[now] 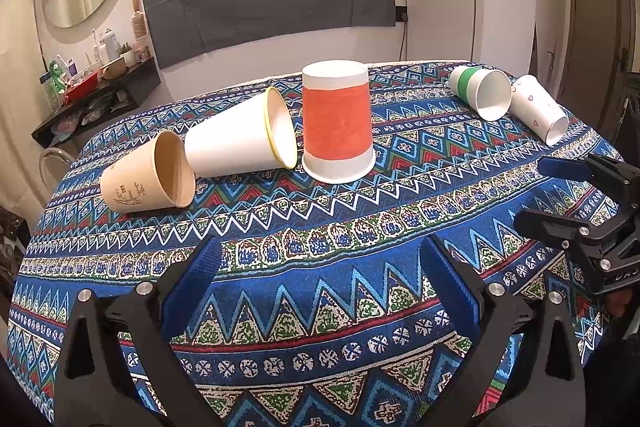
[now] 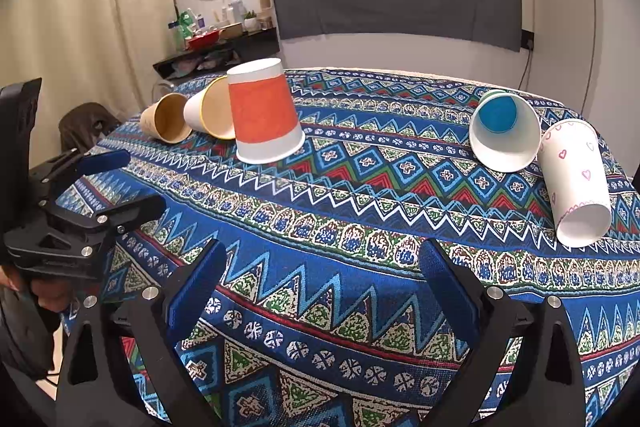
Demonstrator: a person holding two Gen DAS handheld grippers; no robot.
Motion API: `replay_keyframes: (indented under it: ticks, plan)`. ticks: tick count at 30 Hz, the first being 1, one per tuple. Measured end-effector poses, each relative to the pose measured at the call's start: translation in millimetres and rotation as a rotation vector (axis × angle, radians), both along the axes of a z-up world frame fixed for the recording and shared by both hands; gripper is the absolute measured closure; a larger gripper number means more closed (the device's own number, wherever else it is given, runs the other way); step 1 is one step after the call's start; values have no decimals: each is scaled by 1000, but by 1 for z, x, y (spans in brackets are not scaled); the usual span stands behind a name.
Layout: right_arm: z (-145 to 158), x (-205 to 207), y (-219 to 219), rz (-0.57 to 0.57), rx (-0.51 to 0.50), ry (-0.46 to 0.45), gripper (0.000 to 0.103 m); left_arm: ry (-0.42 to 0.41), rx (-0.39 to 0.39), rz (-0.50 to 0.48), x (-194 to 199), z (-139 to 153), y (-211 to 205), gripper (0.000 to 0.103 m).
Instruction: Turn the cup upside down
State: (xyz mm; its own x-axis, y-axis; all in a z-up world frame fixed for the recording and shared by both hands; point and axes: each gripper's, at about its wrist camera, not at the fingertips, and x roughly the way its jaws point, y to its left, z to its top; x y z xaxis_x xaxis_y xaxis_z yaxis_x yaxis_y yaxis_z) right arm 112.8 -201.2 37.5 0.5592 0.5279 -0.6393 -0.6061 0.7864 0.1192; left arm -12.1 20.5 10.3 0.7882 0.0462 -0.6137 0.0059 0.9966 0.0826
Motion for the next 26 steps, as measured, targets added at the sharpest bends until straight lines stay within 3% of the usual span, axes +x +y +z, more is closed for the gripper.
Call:
replay_keyframes:
  ticks: [26]
  plan:
    - [1,1,0,2,-2,4,10,-18,1,20,-3,2,5,6]
